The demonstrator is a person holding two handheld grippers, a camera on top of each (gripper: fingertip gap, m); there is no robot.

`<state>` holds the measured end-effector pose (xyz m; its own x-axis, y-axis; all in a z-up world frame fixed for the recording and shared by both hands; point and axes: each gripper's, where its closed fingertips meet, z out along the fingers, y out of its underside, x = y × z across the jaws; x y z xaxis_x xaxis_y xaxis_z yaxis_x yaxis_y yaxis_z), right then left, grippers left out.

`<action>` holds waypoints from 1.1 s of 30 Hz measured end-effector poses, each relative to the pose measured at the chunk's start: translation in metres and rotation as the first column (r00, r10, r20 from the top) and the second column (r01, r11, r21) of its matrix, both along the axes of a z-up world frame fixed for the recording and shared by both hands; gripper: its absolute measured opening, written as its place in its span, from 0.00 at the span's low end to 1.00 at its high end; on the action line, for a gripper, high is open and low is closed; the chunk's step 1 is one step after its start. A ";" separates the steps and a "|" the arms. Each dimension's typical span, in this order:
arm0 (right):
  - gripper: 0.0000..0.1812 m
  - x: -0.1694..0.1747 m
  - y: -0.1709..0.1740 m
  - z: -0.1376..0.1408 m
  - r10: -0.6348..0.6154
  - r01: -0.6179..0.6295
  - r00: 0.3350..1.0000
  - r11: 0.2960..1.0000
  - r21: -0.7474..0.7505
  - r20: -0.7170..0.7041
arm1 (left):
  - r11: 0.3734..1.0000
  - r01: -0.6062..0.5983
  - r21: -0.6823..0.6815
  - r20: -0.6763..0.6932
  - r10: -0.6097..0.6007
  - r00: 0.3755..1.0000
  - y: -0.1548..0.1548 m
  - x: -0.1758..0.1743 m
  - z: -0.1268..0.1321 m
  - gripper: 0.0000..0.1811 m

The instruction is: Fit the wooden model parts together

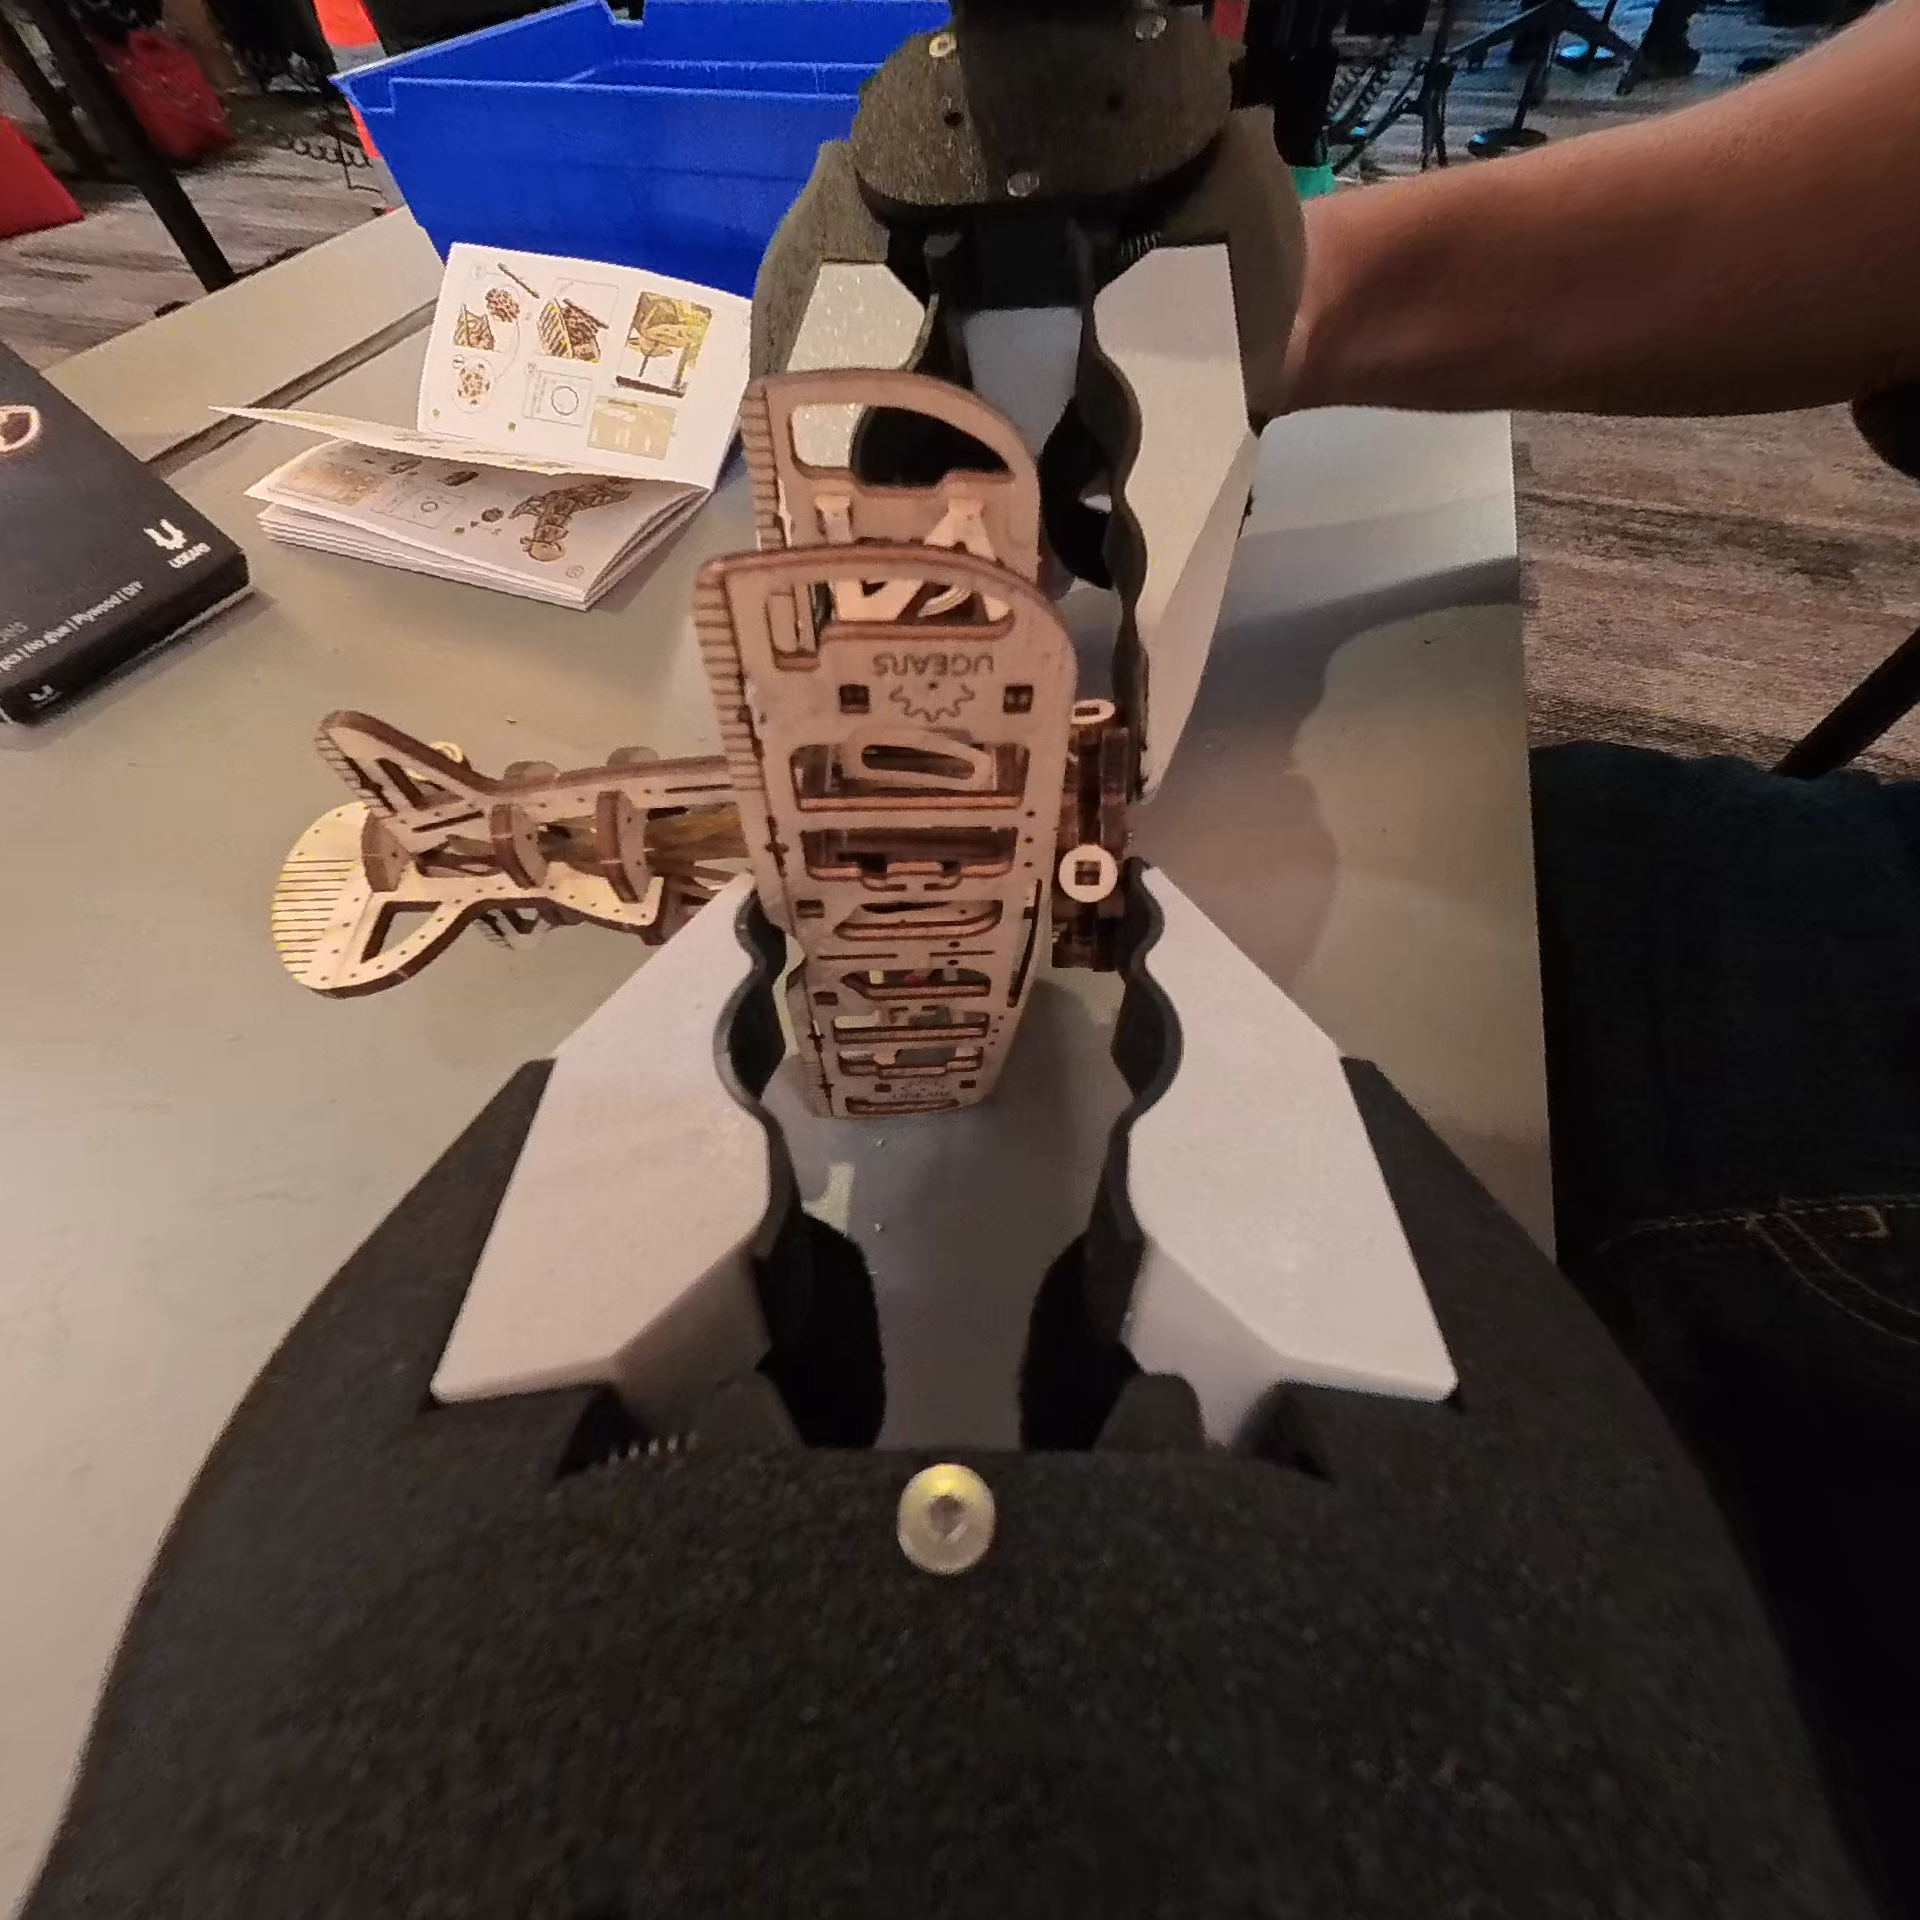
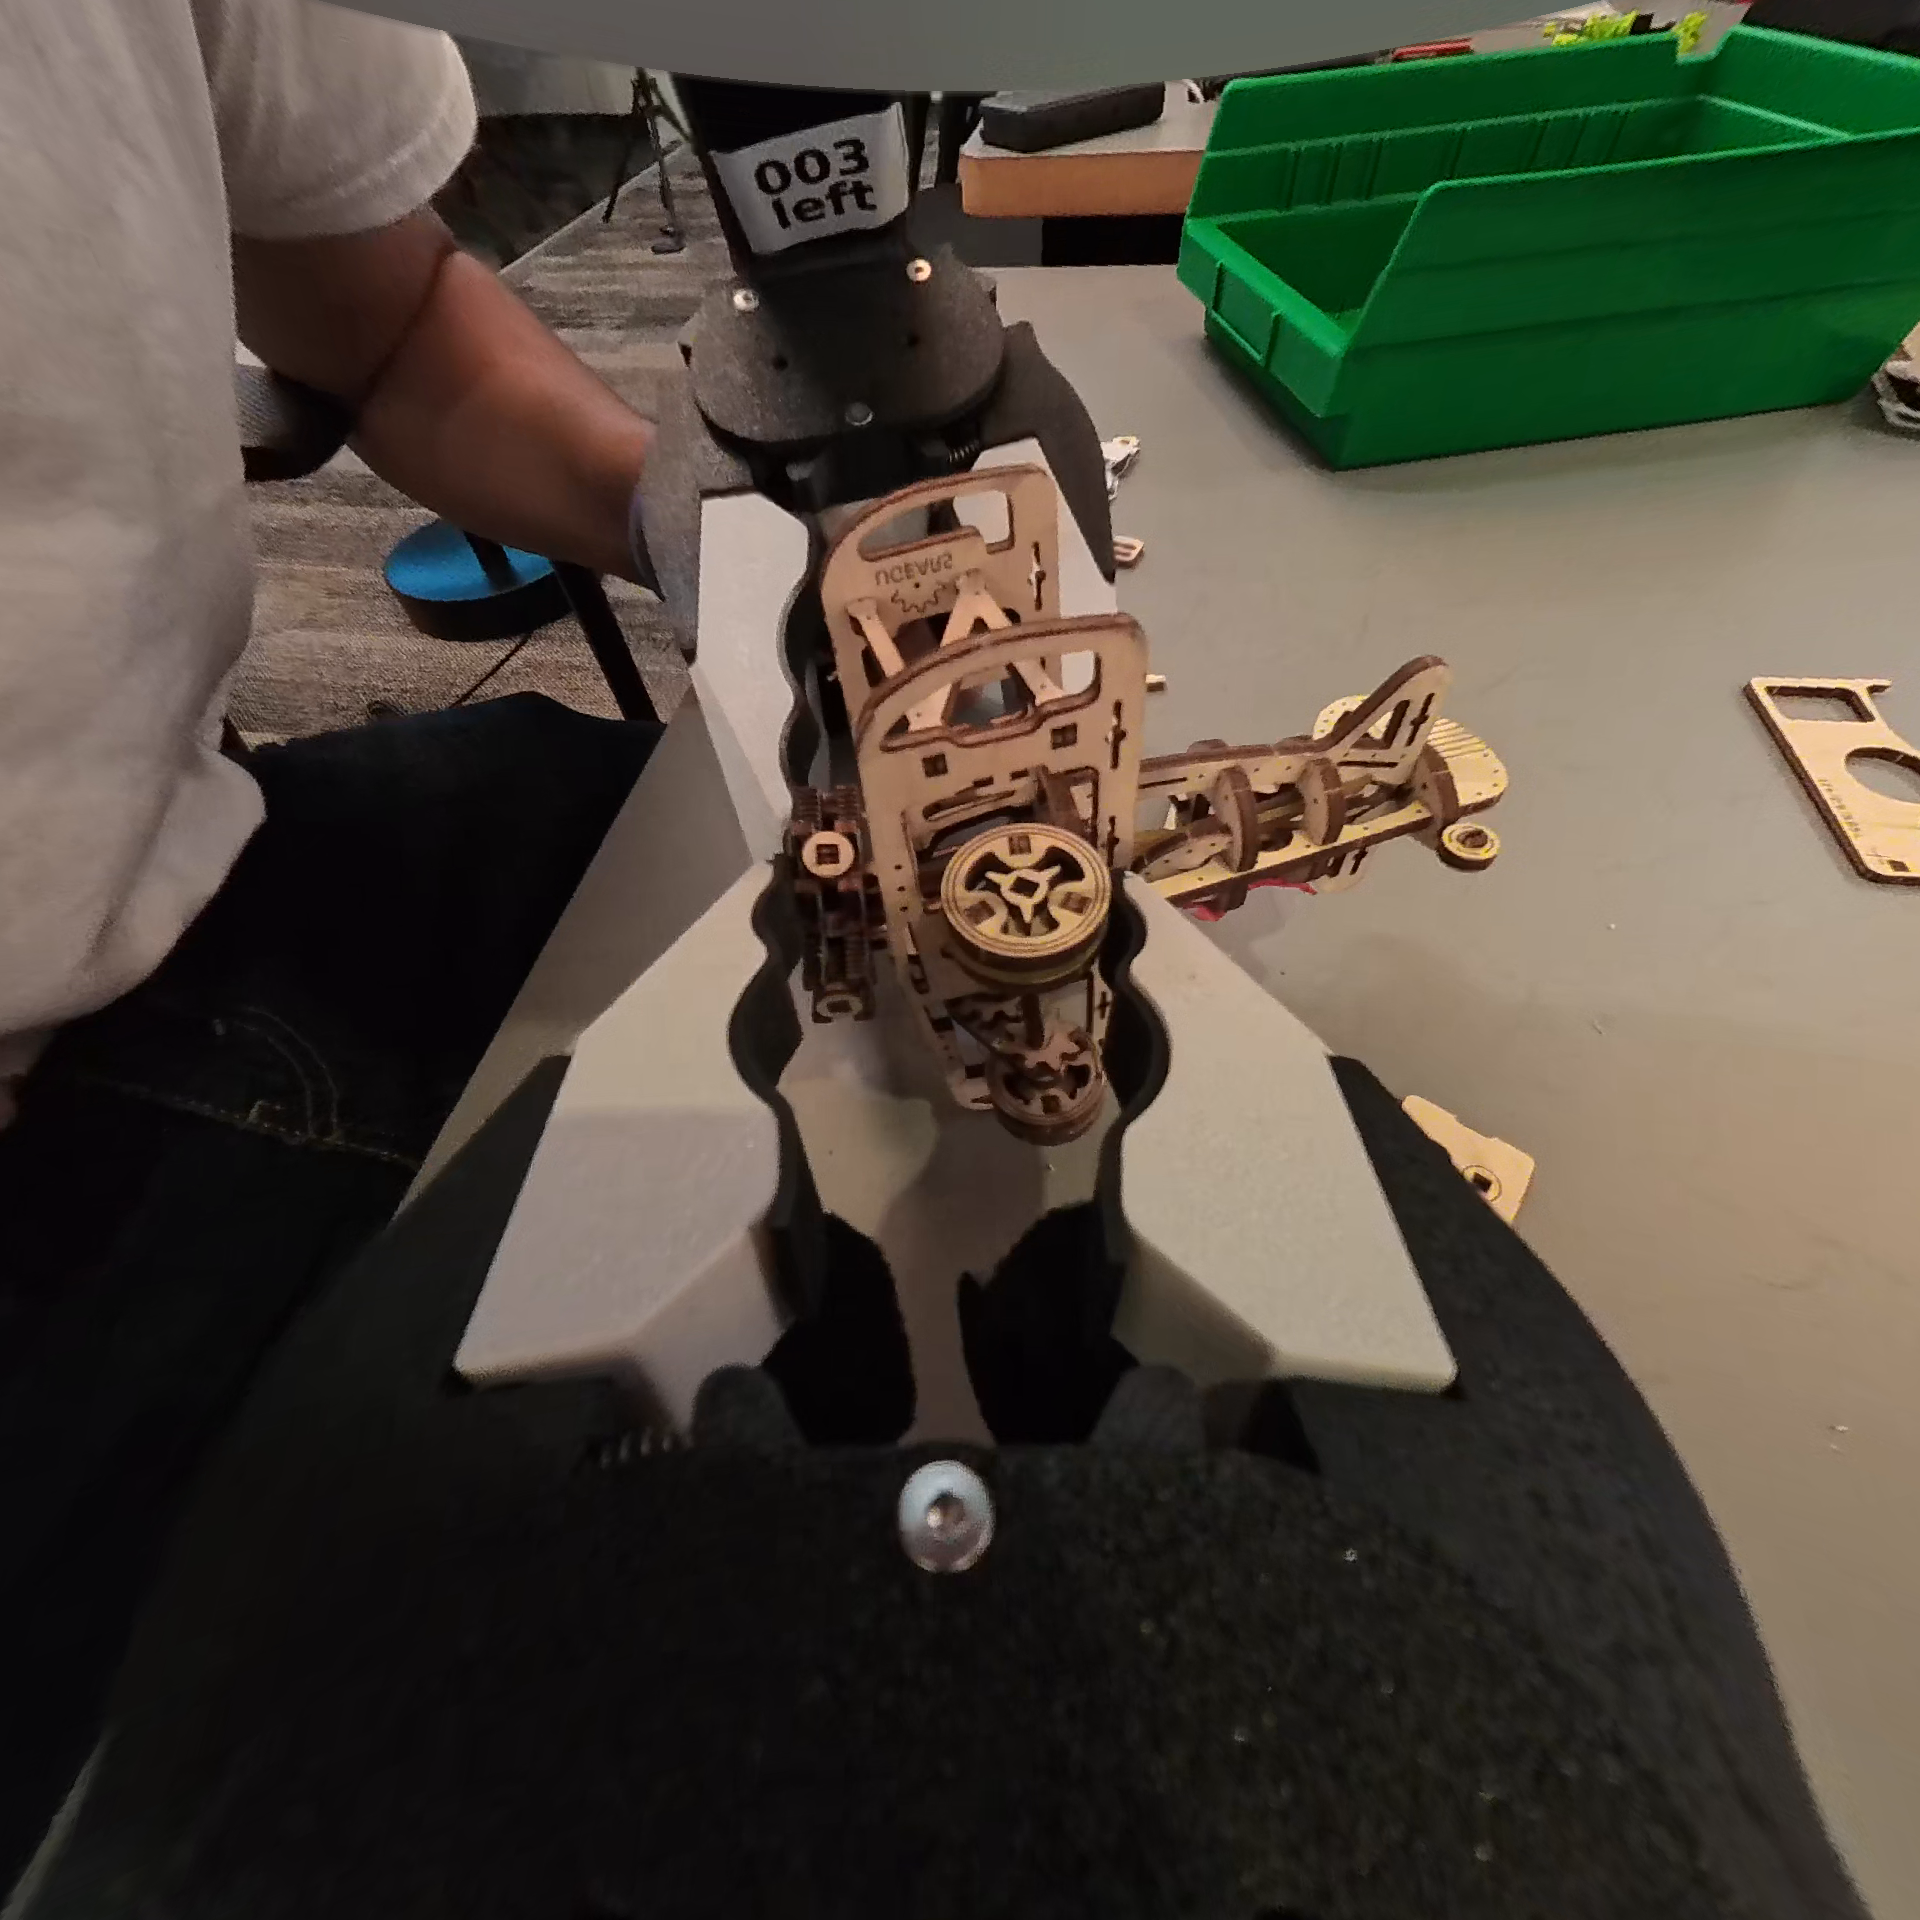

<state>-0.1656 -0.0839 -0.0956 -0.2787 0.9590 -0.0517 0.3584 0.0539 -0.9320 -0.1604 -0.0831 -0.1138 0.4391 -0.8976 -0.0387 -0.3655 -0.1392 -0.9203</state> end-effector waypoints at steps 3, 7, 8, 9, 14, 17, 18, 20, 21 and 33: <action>0.31 0.000 -0.001 0.000 -0.001 0.001 1.000 1.000 -0.002 -0.005 | 1.000 -0.004 0.009 -0.008 0.004 1.000 0.000 0.000 0.000 0.34; 0.32 -0.002 0.000 0.001 -0.016 0.015 1.000 0.999 -0.040 -0.010 | 1.000 -0.008 0.000 -0.001 0.008 1.000 0.000 -0.001 0.000 0.33; 0.32 -0.002 0.000 0.002 -0.020 0.019 1.000 0.998 -0.065 -0.010 | 1.000 -0.007 -0.005 0.003 0.007 1.000 0.000 -0.001 0.000 0.33; 0.32 -0.002 0.001 0.002 -0.023 0.022 1.000 0.997 -0.076 -0.005 | 1.000 -0.005 -0.015 0.009 0.005 1.000 0.001 -0.001 0.000 0.34; 0.33 -0.001 0.001 0.002 -0.016 0.016 1.000 1.000 -0.025 0.000 | 1.000 -0.005 -0.010 0.008 0.005 1.000 0.001 0.000 0.000 0.34; 0.37 0.001 0.003 0.004 -0.022 0.022 1.000 0.999 0.033 -0.003 | 1.000 0.000 -0.002 0.004 0.000 1.000 0.000 0.000 0.000 0.34; 0.39 0.002 0.003 0.006 -0.016 0.016 1.000 0.999 0.044 -0.011 | 1.000 0.000 -0.004 0.005 0.000 1.000 0.000 0.000 0.000 0.34; 0.43 0.008 0.007 0.002 -0.018 0.018 1.000 0.996 0.084 0.002 | 1.000 0.001 -0.005 0.006 -0.001 1.000 0.000 0.000 0.000 0.34; 0.44 0.011 0.011 -0.005 -0.030 0.027 0.999 0.994 0.103 0.030 | 1.000 0.001 -0.005 0.006 -0.001 1.000 0.000 0.000 0.000 0.34; 0.32 0.005 0.001 -0.011 0.056 -0.057 0.997 0.998 0.023 0.049 | 1.000 0.002 -0.022 0.014 -0.002 1.000 0.000 0.000 0.000 0.34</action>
<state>-0.1607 -0.0830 -0.1069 -0.3302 0.9429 -0.0434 0.3990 0.0977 -0.9117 -0.1604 -0.0827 -0.1137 0.4374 -0.8992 -0.0133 -0.3533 -0.1582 -0.9220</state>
